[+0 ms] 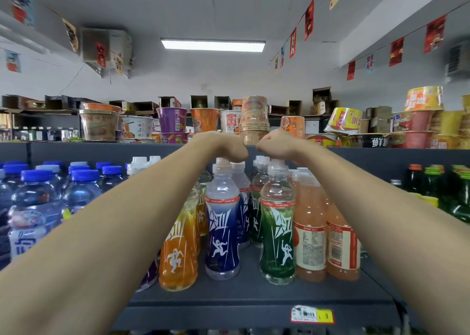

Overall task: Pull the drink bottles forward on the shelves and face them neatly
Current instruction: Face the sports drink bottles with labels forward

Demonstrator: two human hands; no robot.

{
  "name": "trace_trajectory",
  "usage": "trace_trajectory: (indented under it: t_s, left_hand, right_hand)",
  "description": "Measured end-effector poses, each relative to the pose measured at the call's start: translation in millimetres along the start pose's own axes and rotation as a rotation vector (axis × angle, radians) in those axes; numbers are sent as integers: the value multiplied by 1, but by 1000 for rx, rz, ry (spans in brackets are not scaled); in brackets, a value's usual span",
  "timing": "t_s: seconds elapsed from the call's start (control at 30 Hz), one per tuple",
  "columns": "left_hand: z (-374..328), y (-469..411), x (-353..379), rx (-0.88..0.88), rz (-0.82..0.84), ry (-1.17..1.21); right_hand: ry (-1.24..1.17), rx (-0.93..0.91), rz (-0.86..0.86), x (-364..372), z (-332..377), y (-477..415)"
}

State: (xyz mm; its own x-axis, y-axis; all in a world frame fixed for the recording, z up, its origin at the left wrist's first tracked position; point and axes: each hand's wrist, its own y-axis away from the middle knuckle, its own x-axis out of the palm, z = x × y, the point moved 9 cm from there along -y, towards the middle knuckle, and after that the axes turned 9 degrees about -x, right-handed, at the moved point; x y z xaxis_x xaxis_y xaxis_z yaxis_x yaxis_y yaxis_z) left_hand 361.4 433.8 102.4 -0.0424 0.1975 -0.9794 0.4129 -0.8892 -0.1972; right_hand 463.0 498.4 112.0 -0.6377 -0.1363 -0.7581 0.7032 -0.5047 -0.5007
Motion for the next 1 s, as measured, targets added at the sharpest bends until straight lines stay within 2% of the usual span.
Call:
trace_trajectory:
  t_s: [0.13, 0.27, 0.43, 0.87, 1.0]
  left_hand:
    - [8, -9, 4, -64, 18, -7]
    - [6, -14, 1, -35, -47, -41]
    - [12, -17, 2, -16, -15, 34]
    - [4, -32, -17, -8, -197, 92]
    - [5, -32, -18, 14, -181, 91]
  right_hand:
    - [113, 2, -1, -7, 0, -12]
    - [283, 20, 121, 3, -7, -18]
    - [384, -13, 196, 5, -13, -24]
    - [359, -109, 113, 8, -24, -38]
    - [303, -142, 96, 7, -27, -36]
